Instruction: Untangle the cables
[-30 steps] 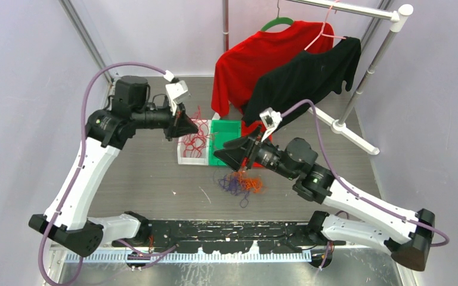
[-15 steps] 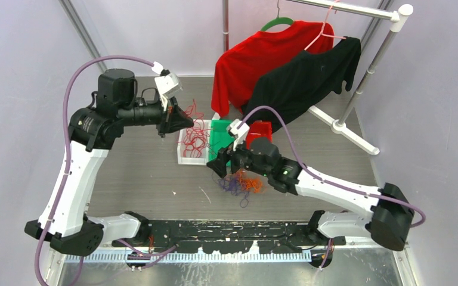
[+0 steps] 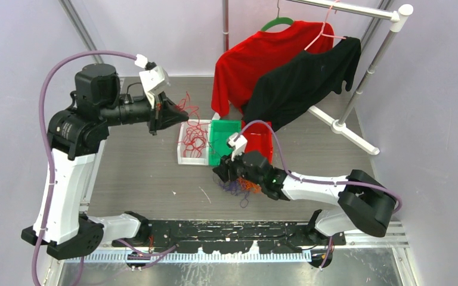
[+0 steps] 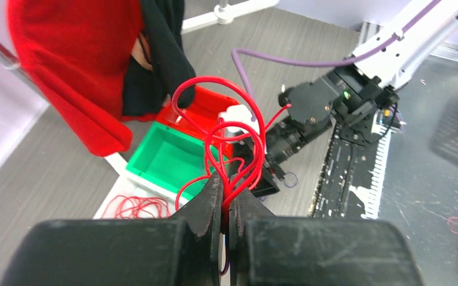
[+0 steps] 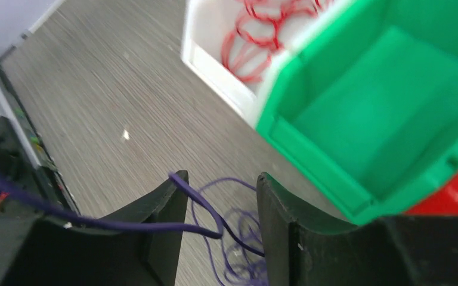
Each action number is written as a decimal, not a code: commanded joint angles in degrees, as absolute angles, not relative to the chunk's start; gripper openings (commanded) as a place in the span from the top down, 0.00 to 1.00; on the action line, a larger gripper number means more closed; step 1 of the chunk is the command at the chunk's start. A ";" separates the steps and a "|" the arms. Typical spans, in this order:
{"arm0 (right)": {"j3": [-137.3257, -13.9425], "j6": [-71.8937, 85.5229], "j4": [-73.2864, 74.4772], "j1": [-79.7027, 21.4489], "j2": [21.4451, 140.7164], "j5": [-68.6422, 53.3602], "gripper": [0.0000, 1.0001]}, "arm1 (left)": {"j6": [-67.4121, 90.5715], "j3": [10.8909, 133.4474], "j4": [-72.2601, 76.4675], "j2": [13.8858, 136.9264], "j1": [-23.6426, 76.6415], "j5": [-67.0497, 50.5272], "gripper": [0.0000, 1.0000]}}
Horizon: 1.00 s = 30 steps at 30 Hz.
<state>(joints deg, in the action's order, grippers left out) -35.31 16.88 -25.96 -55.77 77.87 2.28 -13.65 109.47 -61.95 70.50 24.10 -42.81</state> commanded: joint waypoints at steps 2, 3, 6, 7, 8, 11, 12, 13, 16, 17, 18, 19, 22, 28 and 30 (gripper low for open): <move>-27.15 21.96 -34.52 -56.04 75.38 6.31 0.51 | -11.52 113.88 -57.09 71.06 24.07 -33.27 1.00; -25.62 22.63 -35.01 -56.01 74.70 6.75 0.53 | -11.36 114.10 -56.19 71.39 24.08 -31.01 1.00; -21.93 24.33 -35.56 -56.04 72.14 8.56 0.64 | -11.18 114.15 -53.02 71.79 24.08 -27.18 1.00; -20.75 24.95 -35.27 -56.02 71.18 8.87 0.68 | -11.16 114.17 -51.97 71.93 24.08 -26.15 1.00; -19.75 25.49 -35.01 -56.02 70.32 9.14 0.70 | -11.16 114.16 -50.89 72.02 24.08 -24.75 1.00; -16.80 27.12 -34.51 -56.03 68.04 9.84 0.72 | -12.16 114.23 -47.72 72.33 24.08 -18.70 1.00; -15.61 27.53 -34.39 -56.06 67.26 10.13 0.73 | -12.82 114.34 -46.21 72.33 24.08 -16.84 1.00; -14.81 27.78 -34.13 -56.00 66.53 10.40 0.74 | -13.36 114.49 -44.49 73.21 24.08 -15.12 1.00; -13.02 28.64 -33.21 -56.06 64.21 10.82 0.78 | -15.41 114.68 -41.30 74.66 24.08 -11.28 1.00; -12.48 28.95 -32.89 -56.02 63.39 11.04 0.79 | -16.03 114.95 -40.30 74.99 24.09 -10.06 1.00; -11.91 29.27 -32.53 -56.03 62.65 11.26 0.80 | -16.60 115.24 -39.20 75.24 24.09 -8.77 1.00; -11.50 29.34 -32.11 -56.00 61.97 11.58 0.81 | -17.41 115.59 -38.15 75.55 24.08 -7.41 1.00; -10.55 29.57 -31.08 -56.01 60.17 12.02 0.86 | -18.54 116.05 -33.52 76.33 24.09 -2.90 1.00; -9.02 29.92 -29.02 -56.05 57.38 12.66 0.93 | -18.89 115.43 -23.75 77.53 24.08 4.42 1.00; -8.50 30.11 -28.58 -56.03 56.44 13.10 0.97 | -18.90 115.13 -22.25 77.89 24.08 5.47 1.00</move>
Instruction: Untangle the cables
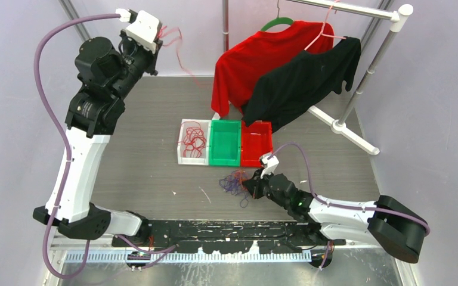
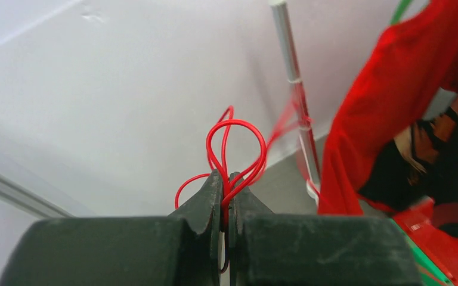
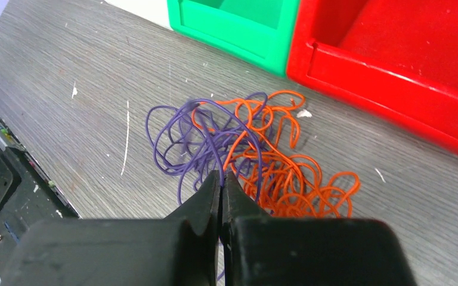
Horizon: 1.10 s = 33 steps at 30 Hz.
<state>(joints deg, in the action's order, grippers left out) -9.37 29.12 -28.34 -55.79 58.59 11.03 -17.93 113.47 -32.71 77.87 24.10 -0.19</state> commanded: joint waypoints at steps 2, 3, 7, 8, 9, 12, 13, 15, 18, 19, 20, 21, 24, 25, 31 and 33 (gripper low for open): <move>-8.12 30.14 -27.73 -56.05 55.58 13.49 0.99 | -19.44 114.65 -19.26 77.96 24.10 7.15 1.00; -7.96 30.15 -27.35 -56.03 55.16 13.71 0.99 | -20.12 114.01 -17.09 78.01 24.08 8.24 1.00; -7.24 30.21 -26.59 -56.06 54.12 14.04 0.99 | -20.38 114.64 -15.74 78.70 23.99 8.31 1.00; -7.22 30.19 -26.48 -56.00 53.83 14.06 0.99 | -19.29 114.88 -18.43 78.81 24.04 5.75 1.00; -7.25 30.14 -26.46 -56.05 53.68 14.06 0.99 | -17.72 114.54 -21.24 78.71 24.00 3.67 1.00; -7.82 30.15 -26.18 -56.06 53.40 13.89 0.92 | -15.96 109.88 -26.89 77.16 24.08 -0.60 1.00; -8.18 30.15 -25.74 -56.04 53.27 13.89 0.89 | -15.68 107.61 -27.19 76.27 24.08 -0.81 1.00; -9.01 30.15 -24.54 -56.06 52.88 13.80 0.83 | -15.87 102.79 -27.25 74.55 24.08 -0.97 1.00; -10.11 29.87 -22.91 -56.00 51.60 13.87 0.76 | -16.87 96.16 -27.25 72.25 24.11 -0.73 1.00; -10.37 29.75 -22.36 -56.03 50.94 13.88 0.72 | -17.14 94.04 -27.29 70.96 24.09 -0.59 1.00; -10.68 29.64 -21.80 -56.02 50.23 13.93 0.71 | -17.40 92.22 -27.17 70.26 24.08 -0.52 1.00; -10.98 29.48 -21.11 -55.99 49.45 14.02 0.69 | -17.67 90.20 -27.02 69.66 24.09 -0.33 1.00; -12.09 29.13 -18.80 -56.06 46.94 14.51 0.64 | -18.73 84.05 -26.44 68.38 24.09 -0.03 1.00; -12.41 29.02 -17.70 -55.99 45.64 14.77 0.63 | -18.86 82.49 -26.35 68.03 24.08 0.12 1.00; -13.91 28.52 -12.64 -55.99 39.41 16.08 0.61 | -20.64 74.07 -23.88 67.58 24.23 0.98 1.00; -13.81 28.64 -11.59 -56.02 37.69 16.38 0.61 | -20.18 73.22 -23.82 67.95 24.18 0.54 1.00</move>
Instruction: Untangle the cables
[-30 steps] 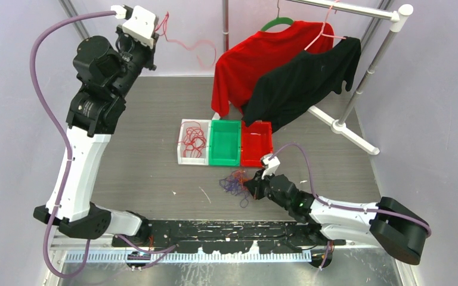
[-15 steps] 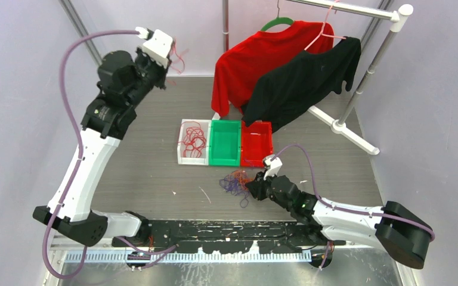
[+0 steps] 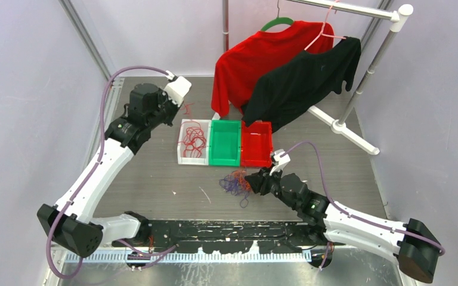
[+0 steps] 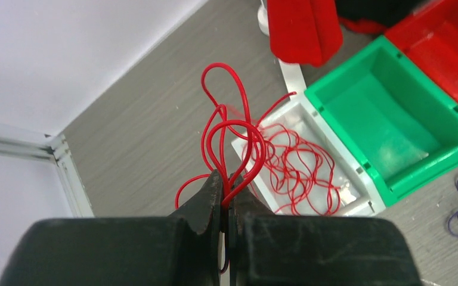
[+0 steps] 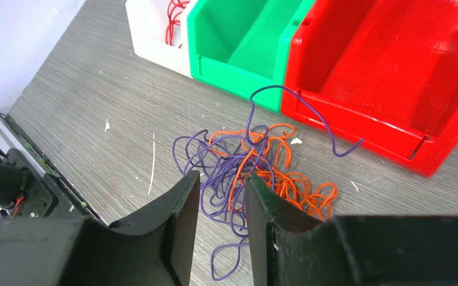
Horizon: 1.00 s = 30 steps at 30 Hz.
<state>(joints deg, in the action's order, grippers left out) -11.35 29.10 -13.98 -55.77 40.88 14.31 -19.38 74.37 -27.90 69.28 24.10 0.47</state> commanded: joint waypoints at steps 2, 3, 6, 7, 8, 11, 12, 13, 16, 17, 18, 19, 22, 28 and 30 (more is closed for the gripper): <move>-13.68 28.71 -10.66 -56.02 36.45 16.70 0.61 | -19.33 72.60 -24.03 68.44 24.21 0.07 1.00; -13.65 28.86 -10.25 -56.02 36.01 16.85 0.61 | -18.88 72.27 -24.26 68.72 24.25 -0.14 1.00; -13.43 29.15 -10.03 -56.03 35.43 17.06 0.61 | -17.52 72.27 -25.77 69.98 24.34 -1.56 1.00; -13.40 29.26 -9.97 -56.02 35.42 17.06 0.61 | -17.23 72.52 -26.35 70.30 24.48 -1.94 1.00; -13.42 29.27 -9.94 -56.07 35.50 17.07 0.61 | -16.90 72.64 -26.69 70.60 24.59 -2.20 1.00; -13.49 29.44 -9.94 -56.00 35.73 17.04 0.61 | -16.44 72.06 -26.99 70.59 24.85 -2.72 1.00; -13.61 29.44 -9.93 -56.05 35.72 17.05 0.62 | -16.50 71.66 -27.26 70.50 24.95 -2.68 1.00; -13.62 29.44 -9.89 -56.04 35.69 17.05 0.62 | -16.71 71.18 -27.59 70.49 25.03 -2.60 1.00; -13.92 29.23 -9.68 -55.99 35.23 17.20 0.62 | -17.11 69.16 -28.18 70.41 25.27 -1.75 1.00; -14.09 29.14 -9.54 -56.00 35.06 17.32 0.62 | -17.14 68.39 -28.15 70.34 25.38 -1.56 1.00; -14.24 29.01 -9.36 -56.05 34.97 17.38 0.62 | -17.22 67.78 -28.19 70.36 25.39 -1.48 1.00; -14.35 28.86 -9.18 -56.04 34.84 17.52 0.62 | -17.18 67.20 -28.14 70.40 25.46 -1.40 1.00; -14.50 28.65 -8.97 -56.01 34.85 17.65 0.62 | -17.06 66.06 -28.34 70.66 26.00 -1.38 1.00; -14.24 29.06 -9.64 -56.04 35.88 17.66 0.63 | -17.09 65.09 -29.40 71.81 27.36 -2.07 1.00; -14.25 29.15 -9.68 -56.03 36.18 17.62 0.63 | -17.22 64.80 -30.56 72.20 27.73 -2.31 1.00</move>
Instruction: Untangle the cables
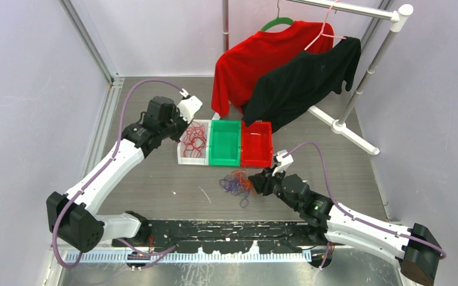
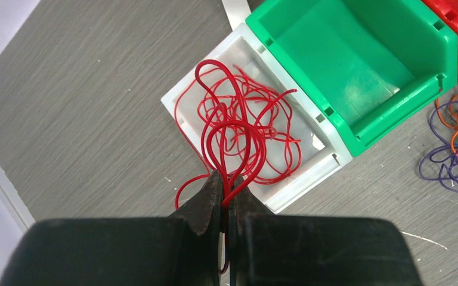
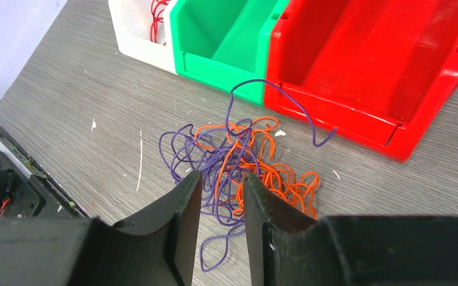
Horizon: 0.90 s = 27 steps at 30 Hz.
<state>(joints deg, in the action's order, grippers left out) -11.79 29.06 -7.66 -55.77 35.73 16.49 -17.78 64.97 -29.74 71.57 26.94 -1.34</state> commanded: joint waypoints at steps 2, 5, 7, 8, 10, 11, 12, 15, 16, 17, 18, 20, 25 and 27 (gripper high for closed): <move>-14.38 29.09 -9.78 -55.95 36.30 17.65 0.63 | -17.56 64.03 -31.38 72.29 28.07 -2.29 1.00; -14.39 29.04 -10.14 -55.99 36.43 17.66 0.64 | -18.25 62.67 -30.99 72.33 28.47 -1.67 1.00; -14.65 29.09 -10.28 -56.05 36.82 17.61 0.64 | -18.55 62.41 -29.95 74.42 28.61 -1.34 1.00; -14.86 29.07 -10.22 -55.99 37.03 17.59 0.64 | -18.93 62.52 -29.43 75.14 28.69 -1.24 1.00; -15.34 29.09 -10.20 -56.03 37.47 17.59 0.64 | -19.91 63.21 -28.19 76.86 28.89 -0.92 1.00; -15.57 29.09 -10.15 -56.00 37.65 17.65 0.64 | -20.61 63.82 -27.51 78.23 28.91 -0.77 1.00; -15.82 29.09 -10.04 -56.00 37.74 17.60 0.64 | -21.14 64.21 -26.93 79.45 28.94 -0.72 1.00; -16.46 28.91 -9.78 -56.02 37.60 17.58 0.65 | -22.16 64.96 -24.84 83.34 29.05 -0.50 1.00; -16.64 28.92 -9.62 -56.03 37.43 18.59 0.65 | -22.56 64.90 -24.03 84.59 29.03 -0.41 1.00; -16.82 28.84 -9.46 -55.99 37.24 19.61 0.65 | -23.01 64.76 -22.97 85.83 29.01 -0.25 1.00; -16.95 28.85 -9.20 -56.02 36.93 19.86 0.65 | -23.41 64.43 -21.68 87.14 29.02 0.08 1.00; -17.27 28.83 -8.82 -56.00 36.24 20.17 0.65 | -24.47 63.81 -19.47 89.74 28.99 0.97 1.00; -17.85 28.42 -8.03 -55.99 35.16 20.82 0.65 | -25.85 63.59 -15.64 95.51 28.84 2.71 1.00; -18.12 28.09 -7.84 -56.00 35.23 20.93 0.65 | -26.37 63.98 -15.04 96.82 28.78 2.87 1.00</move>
